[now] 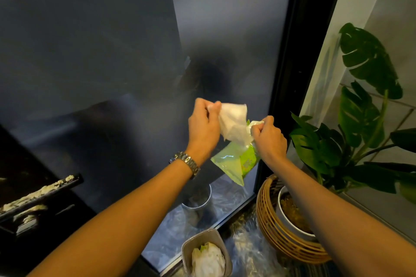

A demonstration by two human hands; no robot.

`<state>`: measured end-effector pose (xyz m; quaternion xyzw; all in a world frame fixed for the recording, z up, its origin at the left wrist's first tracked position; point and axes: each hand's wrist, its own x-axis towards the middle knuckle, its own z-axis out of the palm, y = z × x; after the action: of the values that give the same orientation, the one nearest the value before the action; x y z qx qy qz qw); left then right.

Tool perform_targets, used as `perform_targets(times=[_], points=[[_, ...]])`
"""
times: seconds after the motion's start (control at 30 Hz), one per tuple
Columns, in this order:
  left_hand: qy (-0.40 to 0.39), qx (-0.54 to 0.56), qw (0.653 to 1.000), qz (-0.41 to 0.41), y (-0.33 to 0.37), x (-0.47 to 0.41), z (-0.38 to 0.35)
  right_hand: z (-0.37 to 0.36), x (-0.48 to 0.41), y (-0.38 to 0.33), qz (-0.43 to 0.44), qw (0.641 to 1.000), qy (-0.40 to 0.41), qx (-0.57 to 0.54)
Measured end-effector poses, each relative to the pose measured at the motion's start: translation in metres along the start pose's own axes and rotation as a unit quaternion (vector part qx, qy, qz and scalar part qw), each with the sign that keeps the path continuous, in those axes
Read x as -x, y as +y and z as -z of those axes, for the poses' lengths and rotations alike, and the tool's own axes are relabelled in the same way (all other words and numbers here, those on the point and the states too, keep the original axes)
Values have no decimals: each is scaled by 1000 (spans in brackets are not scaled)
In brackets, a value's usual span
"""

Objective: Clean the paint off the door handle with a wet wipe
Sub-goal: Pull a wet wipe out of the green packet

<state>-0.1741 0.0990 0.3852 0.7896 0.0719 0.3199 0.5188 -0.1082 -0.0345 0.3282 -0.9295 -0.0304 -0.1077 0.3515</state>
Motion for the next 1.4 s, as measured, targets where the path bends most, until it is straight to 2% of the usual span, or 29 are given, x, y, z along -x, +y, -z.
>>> perform_targets(times=[0.07, 0.17, 0.3, 0.4, 0.47, 0.53, 0.67, 0.93, 1.0, 1.1, 1.23, 1.4], points=[[-4, -20, 1000, 0, 4, -10, 6, 0, 4, 9, -9, 1000, 3, -1], [-69, -115, 990, 43, -12, -16, 9, 0, 5, 16, -26, 999, 22, -35], [-139, -259, 951, 98, -49, -4, 10, 6, 0, 17, -56, 993, 61, -90], [-211, -334, 907, 142, -59, 5, 10, 9, -7, 18, -100, 978, 96, -157], [-275, -290, 899, 177, -58, 8, 7, 9, -10, 16, -125, 968, 102, -195], [-312, -174, 908, 217, -48, 12, 4, 9, -10, 13, -141, 958, 99, -228], [-287, -15, 915, 281, -35, 14, -3, 9, -12, 5, -149, 950, 92, -257], [-300, 90, 905, 288, -30, 14, -16, 5, -13, 6, -155, 959, 72, -225], [-278, 81, 912, 291, -33, 12, -18, 5, -13, 8, -152, 963, 70, -211], [-257, 11, 931, 260, -45, 10, -29, 3, -16, 10, -138, 968, 82, -193], [-247, -50, 928, 273, -56, 11, -40, -5, -6, 3, -55, 975, 113, -185], [-197, -18, 939, 280, -57, 7, -46, -28, 20, -9, 72, 978, 53, -186]])
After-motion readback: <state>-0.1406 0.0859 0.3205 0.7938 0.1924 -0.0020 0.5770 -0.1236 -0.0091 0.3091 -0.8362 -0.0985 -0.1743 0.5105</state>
